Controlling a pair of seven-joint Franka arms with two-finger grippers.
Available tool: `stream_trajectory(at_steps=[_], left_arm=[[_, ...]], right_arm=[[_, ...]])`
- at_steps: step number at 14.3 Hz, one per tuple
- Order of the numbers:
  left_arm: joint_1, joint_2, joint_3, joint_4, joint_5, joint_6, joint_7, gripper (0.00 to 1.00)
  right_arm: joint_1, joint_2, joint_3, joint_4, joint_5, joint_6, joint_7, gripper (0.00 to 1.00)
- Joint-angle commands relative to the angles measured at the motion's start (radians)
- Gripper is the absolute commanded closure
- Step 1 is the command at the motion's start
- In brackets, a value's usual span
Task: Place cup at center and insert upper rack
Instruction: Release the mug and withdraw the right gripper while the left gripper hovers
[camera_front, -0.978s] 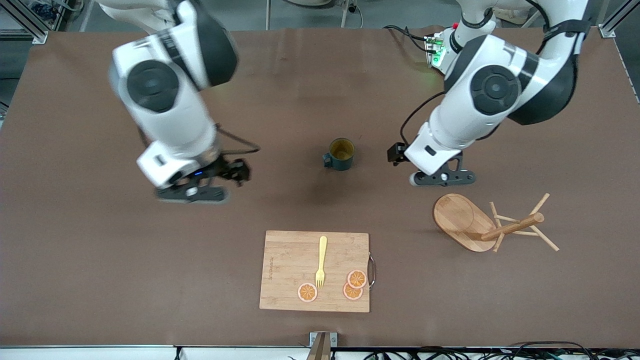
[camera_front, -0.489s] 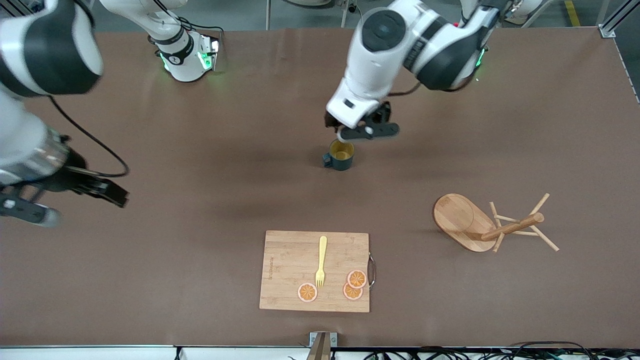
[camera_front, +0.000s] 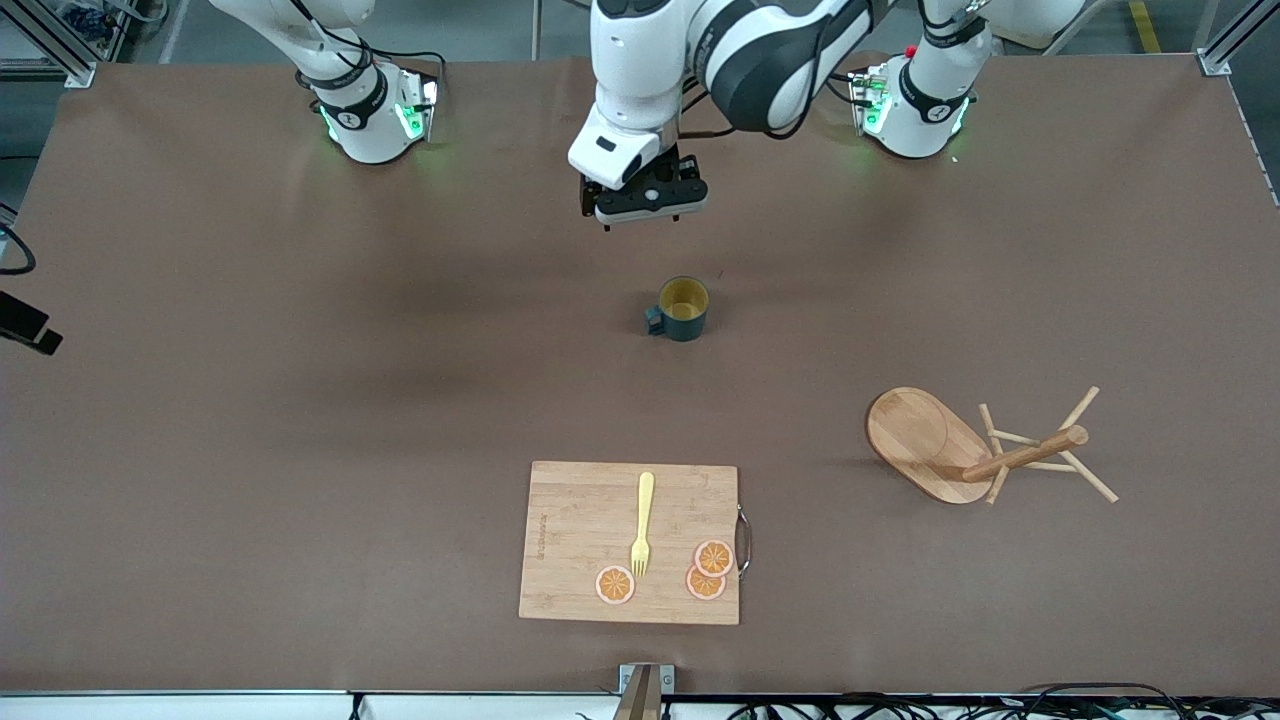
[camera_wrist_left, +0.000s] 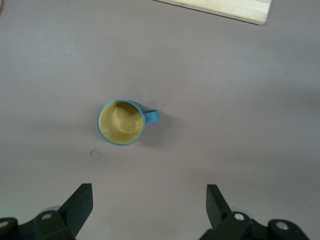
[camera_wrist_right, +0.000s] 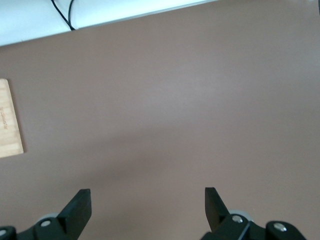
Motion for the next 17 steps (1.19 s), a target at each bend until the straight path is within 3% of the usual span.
stream_trajectory(at_steps=[1, 3, 5, 8, 12, 17], left_arm=[[-0.053, 0.048, 0.006, 0.001, 0.122, 0.012, -0.161, 0.0], [-0.074, 0.078, 0.006, 0.007, 0.165, 0.012, -0.235, 0.0], [-0.077, 0.089, 0.006, 0.012, 0.168, 0.019, -0.243, 0.0], [-0.079, 0.092, 0.007, 0.015, 0.17, 0.049, -0.211, 0.01], [-0.105, 0.092, 0.013, 0.014, 0.184, 0.052, -0.22, 0.03], [-0.151, 0.146, 0.012, 0.03, 0.366, 0.05, -0.396, 0.02]], right_arm=[[0.039, -0.047, -0.011, -0.065, 0.007, 0.019, -0.004, 0.0], [0.119, -0.045, -0.097, -0.065, 0.013, 0.033, -0.016, 0.0], [0.144, -0.045, -0.166, -0.069, 0.076, 0.042, -0.082, 0.0], [0.145, -0.083, -0.163, -0.114, 0.073, 0.033, -0.075, 0.0], [0.154, -0.192, -0.16, -0.296, 0.07, 0.127, -0.079, 0.0], [0.171, -0.216, -0.159, -0.342, 0.059, 0.139, -0.081, 0.0]])
